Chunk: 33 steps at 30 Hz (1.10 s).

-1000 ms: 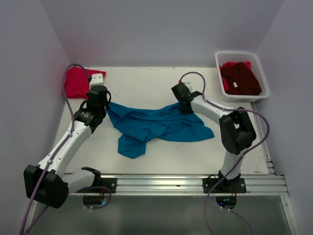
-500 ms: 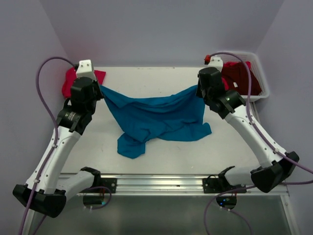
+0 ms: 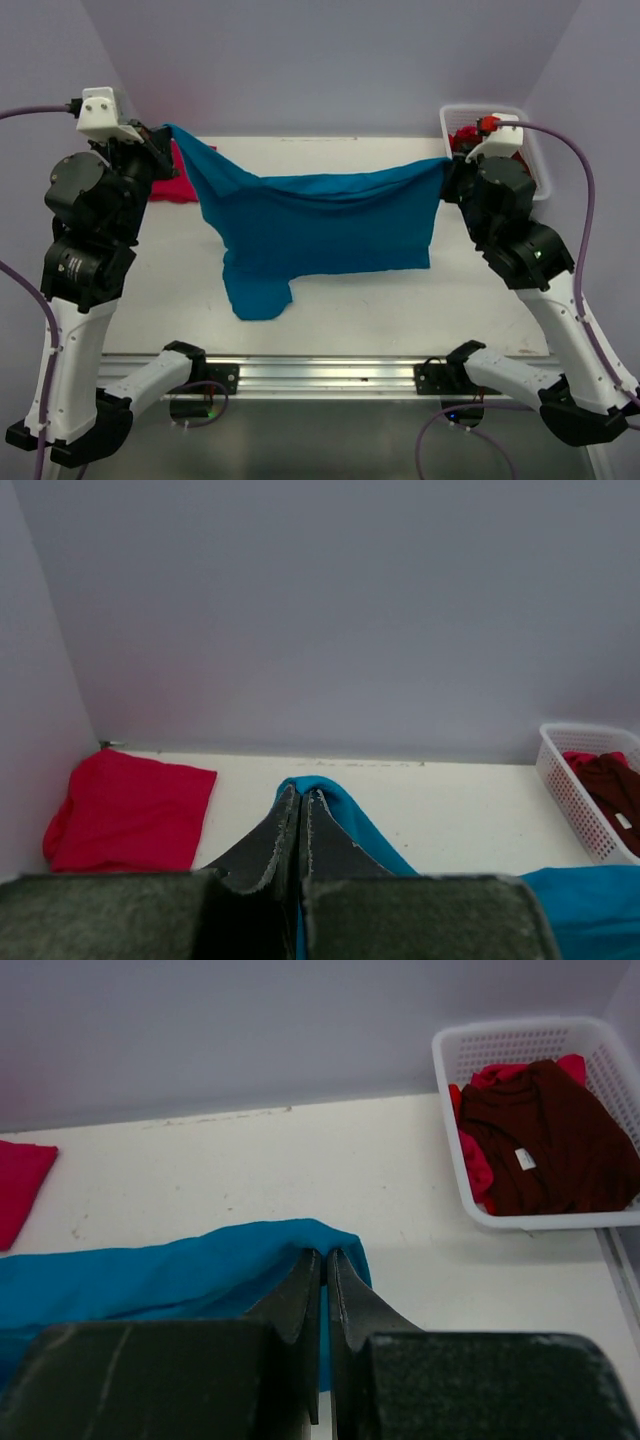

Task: Fold and stack the t-shirts
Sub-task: Flatten the tshirt out

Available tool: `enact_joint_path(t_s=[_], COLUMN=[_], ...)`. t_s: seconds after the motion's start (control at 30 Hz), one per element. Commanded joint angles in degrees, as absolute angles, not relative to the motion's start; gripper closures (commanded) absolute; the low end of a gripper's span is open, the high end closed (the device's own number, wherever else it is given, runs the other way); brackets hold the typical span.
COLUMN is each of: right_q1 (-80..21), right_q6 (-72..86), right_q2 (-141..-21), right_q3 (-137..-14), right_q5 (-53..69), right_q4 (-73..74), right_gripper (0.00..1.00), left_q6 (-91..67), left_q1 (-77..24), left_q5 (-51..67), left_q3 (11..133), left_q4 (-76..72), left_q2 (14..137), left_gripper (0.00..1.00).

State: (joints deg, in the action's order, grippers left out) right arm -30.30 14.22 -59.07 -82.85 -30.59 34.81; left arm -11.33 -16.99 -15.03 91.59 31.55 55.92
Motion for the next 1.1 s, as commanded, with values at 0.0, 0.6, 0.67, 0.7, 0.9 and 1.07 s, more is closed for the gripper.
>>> enact_joint_path(t_s=[0.0, 0.6, 0.67, 0.7, 0.9, 1.07], right_q1=[-30.06, -30.06, -30.15, -30.15, -30.15, -30.06], right_q6=[10.46, 3.08, 3.16, 3.16, 2.72, 3.25], right_q2=[-56.96, -46.75, -50.51, -52.02, -65.28, -77.07], right_q3=[-85.43, -88.06, -89.03, -90.08, -93.77, -99.74], right_q5=[-26.55, -15.55, -18.44, -20.11, -31.63, -34.37], right_q4=[31.12, 25.66, 27.68, 28.38, 32.17, 33.66], right_gripper=[1.00, 1.00, 1.00, 1.00, 1.00, 1.00], left_q6=[-10.11, -11.08, -10.20, -9.59, -6.51, -3.96], left_q1=[-16.70, -15.30, -14.42, -14.07, -13.89, -16.25], left_q5=[-9.76, 9.39, 9.23, 7.84, 0.63, -8.61], left_q3=[97.98, 108.11, 107.23, 106.53, 102.66, 102.74], left_q4=[33.57, 31.38, 31.46, 31.20, 29.62, 29.09], left_q2=[56.16, 52.20, 52.82, 53.69, 61.41, 69.25], left_gripper=[1.00, 1.00, 1.00, 1.00, 1.00, 1.00])
